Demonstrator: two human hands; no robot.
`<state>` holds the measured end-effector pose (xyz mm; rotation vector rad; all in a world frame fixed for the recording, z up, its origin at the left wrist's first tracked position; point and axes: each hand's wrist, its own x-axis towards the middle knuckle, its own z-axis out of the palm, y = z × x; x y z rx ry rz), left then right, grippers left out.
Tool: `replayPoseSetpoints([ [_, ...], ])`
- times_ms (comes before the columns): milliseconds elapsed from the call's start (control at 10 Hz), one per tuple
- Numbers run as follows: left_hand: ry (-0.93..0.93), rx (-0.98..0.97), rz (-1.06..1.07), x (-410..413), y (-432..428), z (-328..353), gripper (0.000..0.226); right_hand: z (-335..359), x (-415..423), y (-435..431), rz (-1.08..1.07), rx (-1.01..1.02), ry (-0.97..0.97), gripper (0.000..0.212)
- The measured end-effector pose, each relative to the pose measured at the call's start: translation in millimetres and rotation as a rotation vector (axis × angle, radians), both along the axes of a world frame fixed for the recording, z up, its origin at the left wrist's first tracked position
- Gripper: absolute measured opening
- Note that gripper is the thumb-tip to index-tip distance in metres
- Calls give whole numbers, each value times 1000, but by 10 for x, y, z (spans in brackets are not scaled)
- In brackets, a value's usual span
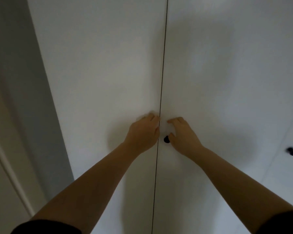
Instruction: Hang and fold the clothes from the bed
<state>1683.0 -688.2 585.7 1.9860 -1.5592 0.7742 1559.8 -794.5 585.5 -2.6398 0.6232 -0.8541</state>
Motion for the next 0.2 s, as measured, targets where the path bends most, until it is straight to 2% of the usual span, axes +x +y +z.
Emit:
replayPoseSetpoints([
  [100, 34, -74, -22, -84, 30, 201, 64, 365, -228, 171, 2, -69, -157, 45],
  [200, -3, -72, 88, -165, 70, 390, 79, 926, -639, 453, 171, -55, -578, 40],
])
